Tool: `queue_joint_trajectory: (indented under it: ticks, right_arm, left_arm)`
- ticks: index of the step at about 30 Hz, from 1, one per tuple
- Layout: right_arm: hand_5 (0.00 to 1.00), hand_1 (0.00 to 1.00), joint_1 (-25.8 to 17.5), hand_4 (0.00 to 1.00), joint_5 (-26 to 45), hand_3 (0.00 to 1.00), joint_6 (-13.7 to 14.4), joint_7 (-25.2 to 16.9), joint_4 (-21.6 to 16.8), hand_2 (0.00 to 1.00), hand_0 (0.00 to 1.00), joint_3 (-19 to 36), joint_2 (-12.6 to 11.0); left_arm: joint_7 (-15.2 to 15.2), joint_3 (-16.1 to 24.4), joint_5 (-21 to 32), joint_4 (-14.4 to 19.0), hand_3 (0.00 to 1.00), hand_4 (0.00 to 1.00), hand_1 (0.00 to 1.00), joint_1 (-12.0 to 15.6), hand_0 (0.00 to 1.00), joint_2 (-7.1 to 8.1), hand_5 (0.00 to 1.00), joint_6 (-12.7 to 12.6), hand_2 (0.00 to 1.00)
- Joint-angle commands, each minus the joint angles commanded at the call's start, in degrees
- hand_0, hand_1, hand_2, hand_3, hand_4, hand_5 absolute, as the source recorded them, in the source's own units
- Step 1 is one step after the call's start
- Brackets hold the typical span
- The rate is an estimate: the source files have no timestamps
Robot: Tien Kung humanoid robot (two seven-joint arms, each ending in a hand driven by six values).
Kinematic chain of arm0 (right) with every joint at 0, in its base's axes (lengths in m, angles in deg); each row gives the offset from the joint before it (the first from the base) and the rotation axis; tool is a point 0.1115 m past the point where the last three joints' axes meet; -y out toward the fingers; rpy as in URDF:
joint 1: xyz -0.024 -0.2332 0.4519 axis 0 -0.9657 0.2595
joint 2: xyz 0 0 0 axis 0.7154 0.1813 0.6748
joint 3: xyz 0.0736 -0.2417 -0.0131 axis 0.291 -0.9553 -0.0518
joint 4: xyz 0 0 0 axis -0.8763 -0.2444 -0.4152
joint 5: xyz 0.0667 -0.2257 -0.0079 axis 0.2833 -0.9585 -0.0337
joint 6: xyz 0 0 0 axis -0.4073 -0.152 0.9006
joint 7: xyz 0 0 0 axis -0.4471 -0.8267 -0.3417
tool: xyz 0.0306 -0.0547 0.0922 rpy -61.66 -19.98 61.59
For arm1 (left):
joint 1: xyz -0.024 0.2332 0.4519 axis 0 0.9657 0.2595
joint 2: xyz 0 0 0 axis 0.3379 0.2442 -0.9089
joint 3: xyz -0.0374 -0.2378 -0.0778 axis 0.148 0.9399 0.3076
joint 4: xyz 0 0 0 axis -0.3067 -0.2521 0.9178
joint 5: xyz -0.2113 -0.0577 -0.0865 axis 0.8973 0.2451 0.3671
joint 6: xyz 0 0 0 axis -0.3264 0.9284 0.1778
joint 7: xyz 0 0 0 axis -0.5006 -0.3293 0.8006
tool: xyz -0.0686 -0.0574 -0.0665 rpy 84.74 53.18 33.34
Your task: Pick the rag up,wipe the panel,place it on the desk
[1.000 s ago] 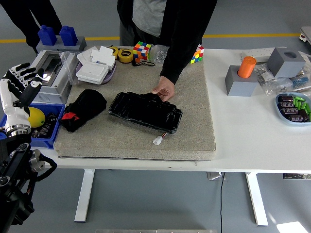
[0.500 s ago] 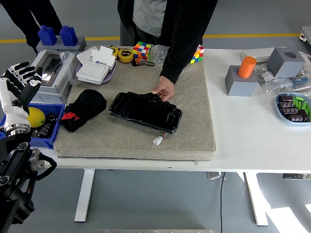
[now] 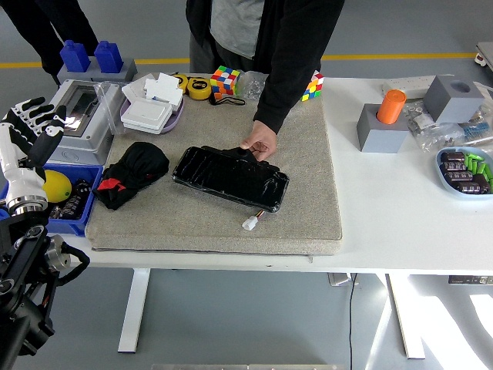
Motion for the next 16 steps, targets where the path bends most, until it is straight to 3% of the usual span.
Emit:
queue_joint_trajectory:
  ticks: [16]
  right_arm:
    - [0.343,0.596,0.2,0.872,0.0,0.524,0.0,0.0,0.2,0.523,0.590,0.2,0.2]
  left_arm:
    - [0.1,-0.1,0.1,0.6,0.560,0.844,0.535,0.8,0.463,-0.21,0.198,0.0,0.548]
